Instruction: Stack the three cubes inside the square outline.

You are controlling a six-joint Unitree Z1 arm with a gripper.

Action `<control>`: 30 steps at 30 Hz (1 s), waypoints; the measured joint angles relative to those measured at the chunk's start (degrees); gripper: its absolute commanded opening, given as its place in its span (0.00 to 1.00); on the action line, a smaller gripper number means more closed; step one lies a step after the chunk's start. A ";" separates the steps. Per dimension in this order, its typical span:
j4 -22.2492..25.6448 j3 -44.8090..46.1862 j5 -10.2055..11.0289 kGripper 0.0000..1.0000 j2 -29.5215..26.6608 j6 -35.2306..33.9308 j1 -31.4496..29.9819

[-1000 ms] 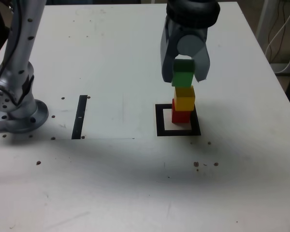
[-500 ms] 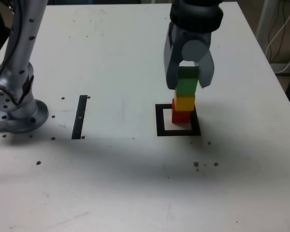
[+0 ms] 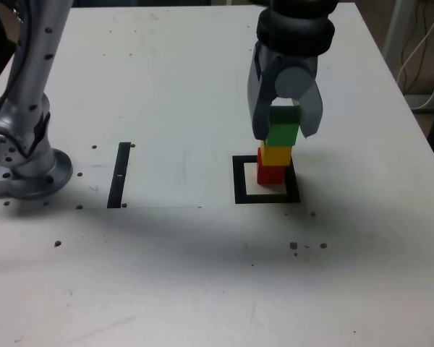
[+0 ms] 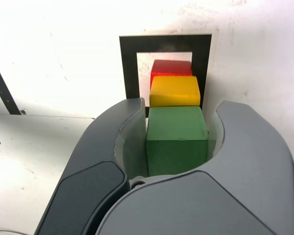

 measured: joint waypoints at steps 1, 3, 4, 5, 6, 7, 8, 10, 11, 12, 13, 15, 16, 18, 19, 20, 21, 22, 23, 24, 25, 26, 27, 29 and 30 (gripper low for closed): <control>-0.23 0.18 -0.25 0.38 0.10 0.03 0.11; -0.51 0.42 -0.67 0.43 0.10 0.06 0.39; -0.63 0.46 -0.81 0.46 0.10 0.07 0.48; -0.69 0.53 -0.94 0.50 0.10 0.07 0.55; -0.71 0.55 -1.08 0.55 0.10 0.07 0.61; -0.71 0.55 -1.21 0.62 0.10 0.07 0.65; -0.71 0.58 -1.27 0.69 0.10 0.09 0.69; -0.71 0.71 -1.28 0.83 0.11 0.13 0.69; -0.71 0.82 -1.27 0.89 0.18 0.14 0.69; -0.71 0.95 -1.21 0.94 0.33 0.15 0.71; -0.70 0.98 -1.05 0.97 0.36 0.16 0.73; -0.48 0.97 -0.52 0.99 0.29 0.16 0.74; -0.23 0.97 -0.14 0.99 0.21 0.16 0.74; 0.32 0.98 0.59 0.99 -0.34 0.16 0.74; 0.72 0.98 0.98 0.99 -0.82 0.16 0.75; 1.17 0.98 1.32 0.99 -1.44 0.16 0.77; 1.69 0.98 1.69 0.99 -2.14 0.16 0.78; 2.14 0.98 2.03 0.99 -2.79 0.16 0.78; 2.64 0.98 2.35 0.99 -3.50 0.16 0.78; 3.14 0.98 2.54 0.99 -4.16 0.16 0.78; 3.68 0.98 2.64 0.99 -4.75 0.16 0.78; 4.36 1.01 2.73 0.99 -5.48 0.16 0.78; 4.95 1.14 2.78 0.99 -6.15 0.16 0.78; 5.66 1.82 2.78 0.99 -7.88 0.37 0.78; 5.95 2.62 2.68 0.99 -8.99 0.66 0.78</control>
